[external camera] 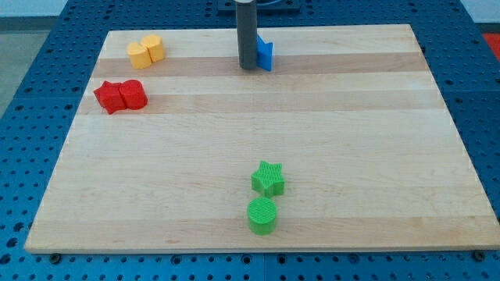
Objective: Push the red star to the bottom left corner
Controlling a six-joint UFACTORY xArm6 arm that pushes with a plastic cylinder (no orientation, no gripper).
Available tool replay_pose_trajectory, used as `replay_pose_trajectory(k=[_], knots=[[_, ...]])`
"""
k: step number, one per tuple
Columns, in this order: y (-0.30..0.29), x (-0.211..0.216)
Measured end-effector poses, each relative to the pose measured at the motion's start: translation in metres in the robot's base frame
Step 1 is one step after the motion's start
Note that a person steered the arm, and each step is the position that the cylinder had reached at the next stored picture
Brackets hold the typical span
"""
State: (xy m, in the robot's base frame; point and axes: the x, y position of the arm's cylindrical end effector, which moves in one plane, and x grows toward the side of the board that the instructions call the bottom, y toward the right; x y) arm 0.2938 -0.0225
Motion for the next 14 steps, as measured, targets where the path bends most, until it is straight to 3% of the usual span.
replay_pose_trajectory(k=[2,10,12,14], knots=[[-0.09,0.033],[-0.154,0.036],[-0.203,0.056],[-0.215,0.055]])
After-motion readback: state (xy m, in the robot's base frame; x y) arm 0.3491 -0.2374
